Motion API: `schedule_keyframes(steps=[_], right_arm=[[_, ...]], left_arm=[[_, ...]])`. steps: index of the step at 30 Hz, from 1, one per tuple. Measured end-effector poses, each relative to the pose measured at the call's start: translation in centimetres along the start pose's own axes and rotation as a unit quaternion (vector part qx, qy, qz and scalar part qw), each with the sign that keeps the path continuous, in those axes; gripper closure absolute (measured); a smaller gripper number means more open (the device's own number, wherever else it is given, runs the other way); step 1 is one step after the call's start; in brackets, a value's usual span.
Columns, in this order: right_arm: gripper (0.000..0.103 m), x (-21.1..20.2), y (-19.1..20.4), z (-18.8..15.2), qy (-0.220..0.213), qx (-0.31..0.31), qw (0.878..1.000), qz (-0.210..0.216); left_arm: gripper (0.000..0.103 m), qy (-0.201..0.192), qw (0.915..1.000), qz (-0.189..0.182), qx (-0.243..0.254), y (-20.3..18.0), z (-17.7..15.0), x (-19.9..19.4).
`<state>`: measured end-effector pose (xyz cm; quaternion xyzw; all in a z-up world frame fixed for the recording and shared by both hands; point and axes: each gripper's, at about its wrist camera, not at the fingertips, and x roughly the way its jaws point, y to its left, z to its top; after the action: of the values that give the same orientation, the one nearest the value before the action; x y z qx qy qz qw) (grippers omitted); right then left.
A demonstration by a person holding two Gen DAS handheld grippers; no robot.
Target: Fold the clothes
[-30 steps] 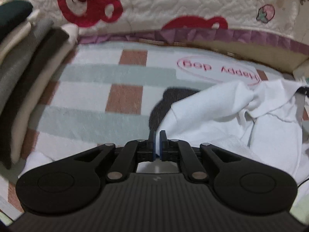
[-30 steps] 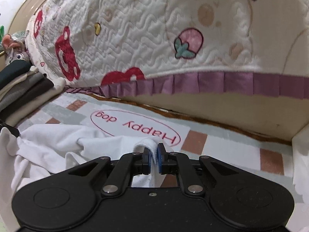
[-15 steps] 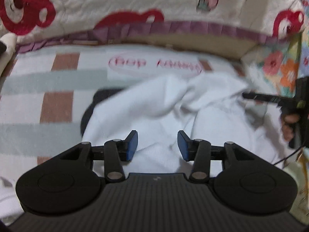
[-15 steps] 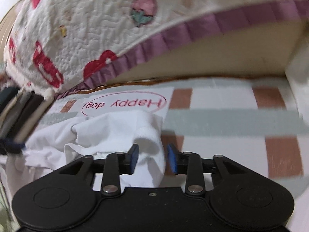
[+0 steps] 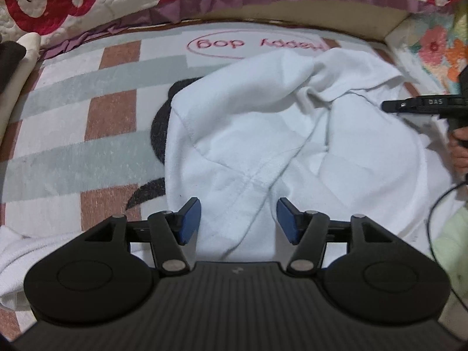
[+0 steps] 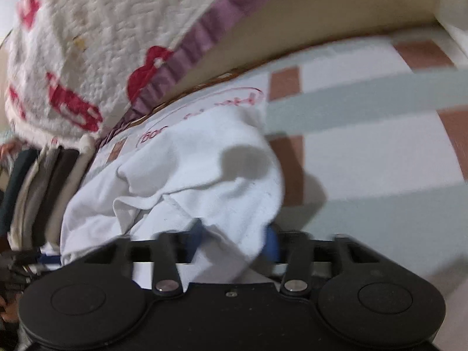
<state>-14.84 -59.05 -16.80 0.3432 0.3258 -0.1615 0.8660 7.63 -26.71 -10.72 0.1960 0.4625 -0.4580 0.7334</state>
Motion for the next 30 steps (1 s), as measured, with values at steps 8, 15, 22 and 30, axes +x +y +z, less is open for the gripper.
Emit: schedule_keyframes(steps=[8, 15, 22, 30], right_arm=[[0.098, -8.9, 4.9, 3.4, -0.146, -0.144, 0.974, -0.095], [0.098, -18.7, 7.0, 6.7, -0.268, -0.188, 0.932, -0.153], [0.098, -26.1, 9.6, 9.7, -0.345, -0.199, 0.907, -0.133], [0.099, -29.9, 10.1, 13.5, -0.355, -0.183, 0.91, -0.109]], left_arm=[[0.099, -0.108, 0.9908, 0.081, -0.004, -0.3, 2.5, -6.1], [0.1, -0.228, 0.9607, 0.158, -0.011, -0.5, 5.0, -13.5], [0.1, -0.375, 0.9033, 0.204, -0.04, -0.6, 8.1, -23.8], [0.1, -0.369, 0.9148, 0.151, -0.062, 0.2, 10.4, -26.7]])
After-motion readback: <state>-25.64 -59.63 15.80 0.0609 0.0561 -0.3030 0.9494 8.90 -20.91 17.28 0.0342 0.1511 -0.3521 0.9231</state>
